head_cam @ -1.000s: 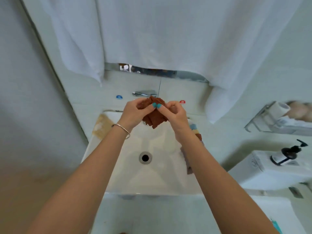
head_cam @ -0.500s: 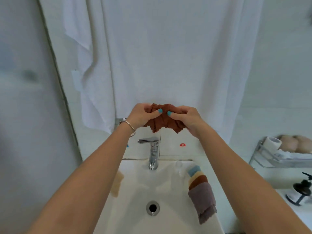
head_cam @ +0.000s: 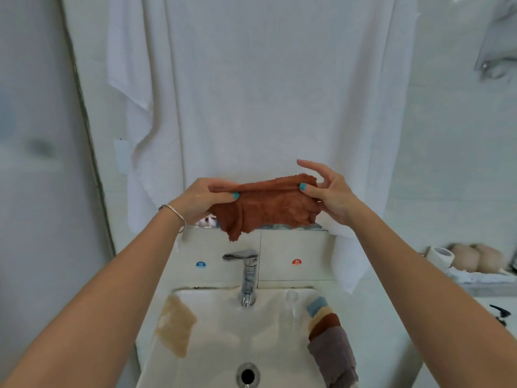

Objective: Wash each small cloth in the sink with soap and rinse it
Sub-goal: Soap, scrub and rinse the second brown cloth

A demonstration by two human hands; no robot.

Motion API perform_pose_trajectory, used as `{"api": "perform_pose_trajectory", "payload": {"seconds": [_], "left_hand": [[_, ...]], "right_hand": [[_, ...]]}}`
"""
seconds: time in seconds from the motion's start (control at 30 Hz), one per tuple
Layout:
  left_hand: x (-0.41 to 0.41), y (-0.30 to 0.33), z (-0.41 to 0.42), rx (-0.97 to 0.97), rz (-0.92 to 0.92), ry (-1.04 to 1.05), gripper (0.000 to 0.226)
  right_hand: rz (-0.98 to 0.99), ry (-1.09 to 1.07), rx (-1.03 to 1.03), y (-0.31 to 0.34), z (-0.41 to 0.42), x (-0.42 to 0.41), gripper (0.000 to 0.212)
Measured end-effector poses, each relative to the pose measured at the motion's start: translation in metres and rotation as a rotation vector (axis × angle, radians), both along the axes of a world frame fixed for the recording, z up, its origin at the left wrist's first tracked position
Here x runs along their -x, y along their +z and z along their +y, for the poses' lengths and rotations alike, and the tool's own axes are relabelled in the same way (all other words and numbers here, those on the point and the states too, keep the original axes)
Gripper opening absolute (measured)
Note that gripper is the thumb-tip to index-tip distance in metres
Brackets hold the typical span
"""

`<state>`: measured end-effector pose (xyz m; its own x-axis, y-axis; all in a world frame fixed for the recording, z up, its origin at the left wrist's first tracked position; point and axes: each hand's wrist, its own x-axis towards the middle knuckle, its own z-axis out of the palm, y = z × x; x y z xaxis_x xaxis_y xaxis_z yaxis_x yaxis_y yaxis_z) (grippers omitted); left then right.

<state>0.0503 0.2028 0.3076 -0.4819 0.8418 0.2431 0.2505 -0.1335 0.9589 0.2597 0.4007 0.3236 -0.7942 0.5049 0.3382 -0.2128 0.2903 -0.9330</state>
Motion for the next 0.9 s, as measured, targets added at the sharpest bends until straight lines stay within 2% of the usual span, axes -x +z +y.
{"api": "perform_pose_trajectory", "payload": {"seconds": [0.07, 0.2, 0.3, 0.4, 0.47, 0.53, 0.6, 0.67, 0.8, 0.9], "left_hand": [[0.004, 0.003, -0.004, 0.041, 0.008, -0.031, 0.028], [0.010, 0.008, -0.007, 0.026, -0.079, 0.013, 0.018], [0.011, 0.002, -0.005, 0.026, -0.162, 0.098, 0.031], [0.005, -0.013, 0.003, -0.130, -0.341, 0.183, 0.030], [0.003, -0.024, 0.006, -0.226, -0.380, 0.244, 0.024], [-0.001, -0.037, 0.007, -0.249, -0.357, 0.213, 0.013], [-0.011, -0.047, 0.002, -0.218, -0.358, 0.158, 0.020], [-0.019, -0.059, -0.003, -0.176, -0.349, 0.085, 0.016], [-0.036, -0.092, -0.011, -0.071, -0.161, -0.021, 0.050], [-0.059, -0.119, -0.006, 0.041, -0.057, -0.075, 0.058]], "right_hand": [[0.018, -0.012, -0.039, 0.003, 0.001, 0.002, 0.046], [0.022, -0.142, -0.121, 0.007, -0.005, 0.004, 0.033], [-0.008, -0.193, -0.109, 0.005, -0.008, 0.006, 0.036], [-0.006, -0.208, -0.081, -0.006, -0.011, 0.008, 0.035], [-0.001, -0.199, -0.068, -0.017, -0.013, 0.008, 0.034], [0.000, -0.187, -0.055, -0.027, -0.016, 0.004, 0.034], [-0.007, -0.170, 0.006, -0.037, -0.020, -0.003, 0.030], [-0.044, -0.150, 0.053, -0.049, -0.023, -0.016, 0.027], [-0.150, -0.136, 0.027, -0.081, -0.020, -0.052, 0.049], [-0.206, -0.137, 0.156, -0.113, -0.020, -0.086, 0.055]]}}
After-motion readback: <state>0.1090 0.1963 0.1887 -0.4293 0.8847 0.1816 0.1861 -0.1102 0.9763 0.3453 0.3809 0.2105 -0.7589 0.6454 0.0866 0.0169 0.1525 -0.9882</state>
